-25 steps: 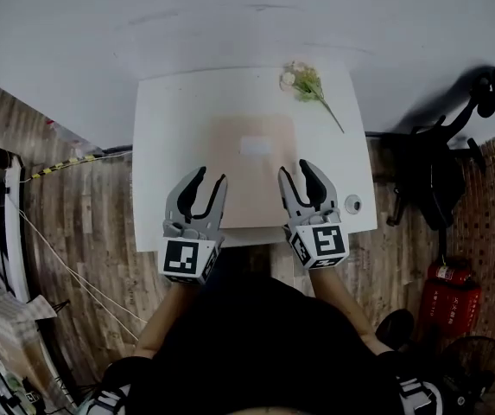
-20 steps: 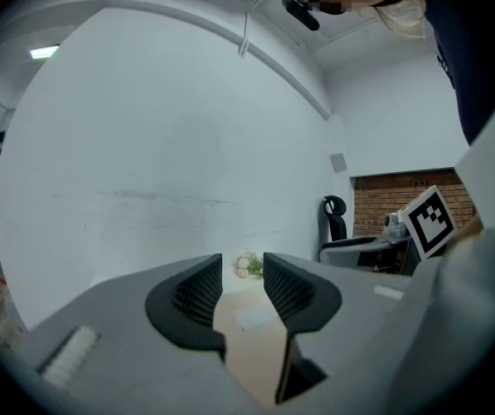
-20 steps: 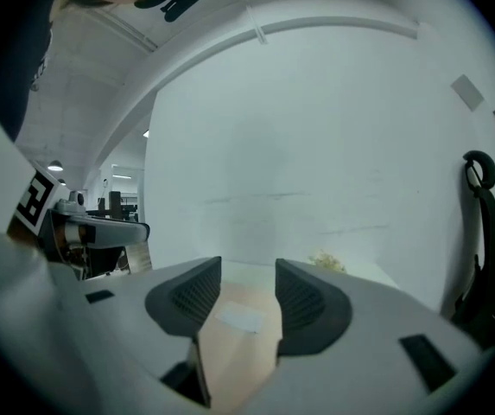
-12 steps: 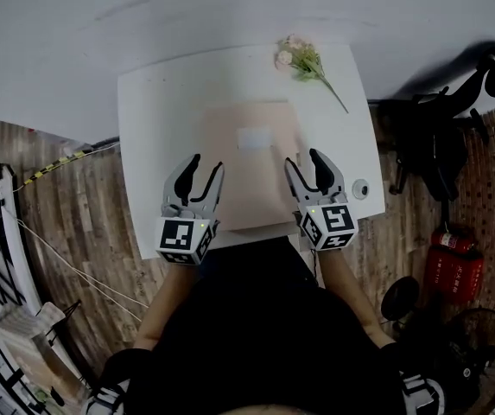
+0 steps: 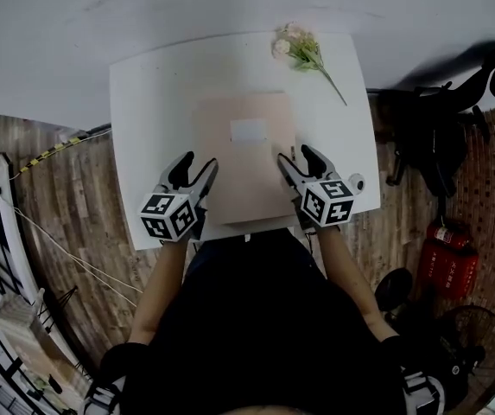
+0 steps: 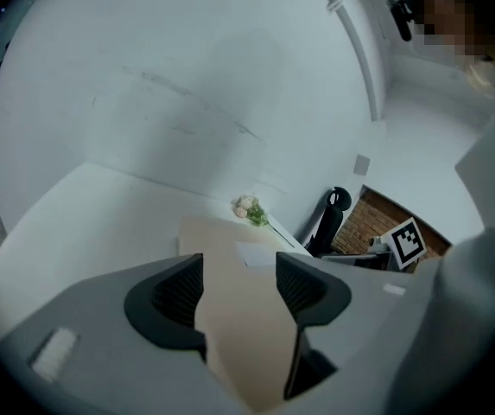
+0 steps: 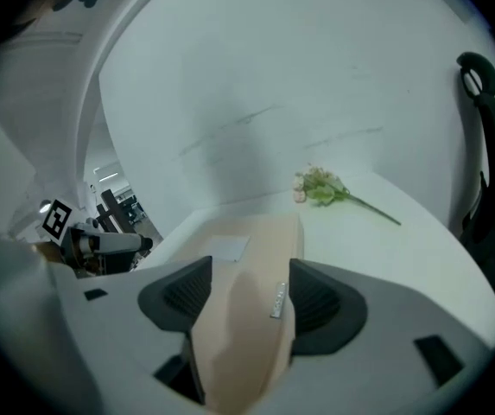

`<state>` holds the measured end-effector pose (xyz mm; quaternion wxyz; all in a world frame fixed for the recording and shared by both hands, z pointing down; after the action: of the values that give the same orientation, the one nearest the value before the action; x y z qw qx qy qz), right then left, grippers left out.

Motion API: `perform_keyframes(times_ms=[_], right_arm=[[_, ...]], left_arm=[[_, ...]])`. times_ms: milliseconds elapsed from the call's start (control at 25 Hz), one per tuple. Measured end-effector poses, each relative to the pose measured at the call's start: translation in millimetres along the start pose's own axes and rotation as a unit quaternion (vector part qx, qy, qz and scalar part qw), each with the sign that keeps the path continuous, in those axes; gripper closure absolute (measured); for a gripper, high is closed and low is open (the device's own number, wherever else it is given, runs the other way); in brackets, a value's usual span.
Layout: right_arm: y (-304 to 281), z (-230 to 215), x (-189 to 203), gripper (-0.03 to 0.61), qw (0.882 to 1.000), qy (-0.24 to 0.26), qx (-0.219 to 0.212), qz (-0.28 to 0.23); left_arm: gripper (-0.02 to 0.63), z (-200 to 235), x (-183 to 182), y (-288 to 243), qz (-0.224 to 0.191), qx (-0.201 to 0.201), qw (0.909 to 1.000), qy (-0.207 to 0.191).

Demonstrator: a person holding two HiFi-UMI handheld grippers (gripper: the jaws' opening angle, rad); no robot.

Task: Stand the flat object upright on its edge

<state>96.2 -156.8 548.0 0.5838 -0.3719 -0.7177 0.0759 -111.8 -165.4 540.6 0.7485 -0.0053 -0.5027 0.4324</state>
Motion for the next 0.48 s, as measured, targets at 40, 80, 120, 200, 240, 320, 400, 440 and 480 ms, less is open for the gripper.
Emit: perform_keyframes(times_ms=[40,80,120,200,240,320,400,440,480], right_arm=[[-3,-3,3,0.328,1.000,-0.006,-0.006,0.009],[-5,-5,6,0.324,1.000,-0.012,-0.012,0.018],[-8,-8,9,0.319,0.999,-0.019,-0.018,0.026],[-15,-12,14,0.311,0.998,-0.036,-0.032,0.042],[-18,-13,17,0.308,0.997,-0.046,-0.039,0.051],[-23,-16,24,0.302,0.994,-0.067,-0.053,0.068],[-27,-18,29,0.294,0.991,-0.083,-0.063,0.083],[-29,-19,31,0.290,0.990,-0.087,-0.066,0.089],[-30,-20,33,0.285,0.989,-0.089,-0.069,0.096]], left_arm=[[0.359,4,5,-3,0.008,0.002,0.9998,0.017],[0.350,7,10,-6,0.016,0.003,0.9994,0.030],[0.342,11,15,-8,0.024,0.004,0.9988,0.042],[0.333,18,24,-12,0.039,0.003,0.9973,0.062],[0.328,22,28,-14,0.046,0.004,0.9963,0.073],[0.314,27,36,-17,0.060,0.008,0.9936,0.096],[0.296,31,42,-20,0.074,0.012,0.9906,0.114],[0.288,33,45,-21,0.082,0.015,0.9891,0.121],[0.280,35,47,-23,0.090,0.019,0.9875,0.128]])
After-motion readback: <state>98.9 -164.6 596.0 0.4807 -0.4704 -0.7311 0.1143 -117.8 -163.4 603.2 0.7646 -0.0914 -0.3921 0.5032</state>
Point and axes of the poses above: the fingertips, and each gripper's own axes: y backward along the fingers, z to its left, x out of its underside, the point moved 1 cm from there along y, backward along the fingers, and after that the axes turned 1 degree about y, right-handed, at the moved point
